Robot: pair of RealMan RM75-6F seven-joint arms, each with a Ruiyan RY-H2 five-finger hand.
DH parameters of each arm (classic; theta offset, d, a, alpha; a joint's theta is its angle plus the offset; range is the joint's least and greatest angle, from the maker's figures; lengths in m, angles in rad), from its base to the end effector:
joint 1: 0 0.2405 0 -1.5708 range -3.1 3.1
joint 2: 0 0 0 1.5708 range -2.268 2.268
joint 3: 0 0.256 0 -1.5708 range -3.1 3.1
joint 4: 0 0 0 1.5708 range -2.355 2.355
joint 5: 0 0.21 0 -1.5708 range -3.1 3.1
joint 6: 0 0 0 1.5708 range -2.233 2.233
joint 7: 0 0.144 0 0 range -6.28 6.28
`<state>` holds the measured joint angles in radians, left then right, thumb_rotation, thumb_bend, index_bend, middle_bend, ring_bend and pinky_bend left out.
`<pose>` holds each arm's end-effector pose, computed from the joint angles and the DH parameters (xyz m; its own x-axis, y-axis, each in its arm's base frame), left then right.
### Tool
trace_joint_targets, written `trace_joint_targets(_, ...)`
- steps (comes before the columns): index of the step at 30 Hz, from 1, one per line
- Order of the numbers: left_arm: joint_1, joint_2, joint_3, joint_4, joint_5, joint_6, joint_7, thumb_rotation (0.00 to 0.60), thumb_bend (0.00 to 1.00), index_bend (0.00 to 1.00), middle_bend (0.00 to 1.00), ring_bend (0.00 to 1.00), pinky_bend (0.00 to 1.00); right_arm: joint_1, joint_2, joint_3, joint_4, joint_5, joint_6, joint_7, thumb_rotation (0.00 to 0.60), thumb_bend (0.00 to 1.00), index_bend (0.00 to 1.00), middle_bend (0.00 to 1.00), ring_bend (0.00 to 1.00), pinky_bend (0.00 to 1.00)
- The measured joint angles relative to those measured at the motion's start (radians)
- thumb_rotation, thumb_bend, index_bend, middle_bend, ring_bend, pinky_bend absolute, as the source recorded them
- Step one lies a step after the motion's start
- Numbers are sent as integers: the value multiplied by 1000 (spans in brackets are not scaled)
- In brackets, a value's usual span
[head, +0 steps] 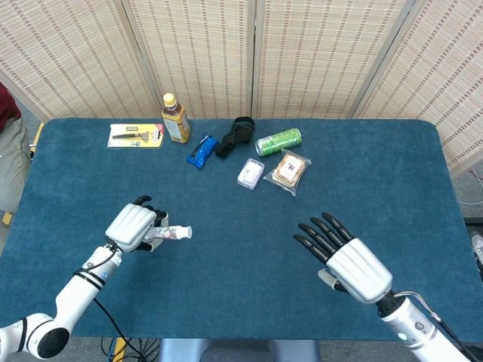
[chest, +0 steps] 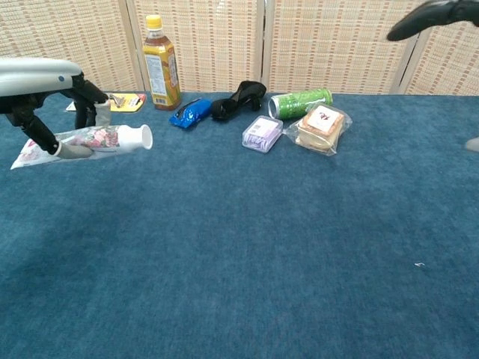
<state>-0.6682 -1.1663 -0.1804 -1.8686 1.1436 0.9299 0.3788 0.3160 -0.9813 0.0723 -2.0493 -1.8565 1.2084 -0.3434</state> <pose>-0.1424 0.3120 0.0737 0.4970 0.2635 0.8267 0.8298 -0.4229 -0.3641 -0.1438 -0.1989 0.1274 0.5420 0.0147 0.8403 -0.6534 -0.6215 0.4323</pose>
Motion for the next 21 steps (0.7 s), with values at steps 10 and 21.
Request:
trace_joint_targets(10,-80,41,-38,-94,-110,-48,10,600,358,601,679,453,145,96,-203,58,-17,53,-106,-207,600,200,217,59,0,0)
trace_joint_targets(21,-138,53,-50,-123,-156,-85,-53,600,358,603,679,454,152,170,-322,99,-10,166,-162,-326,600,199,232,45,0,0)
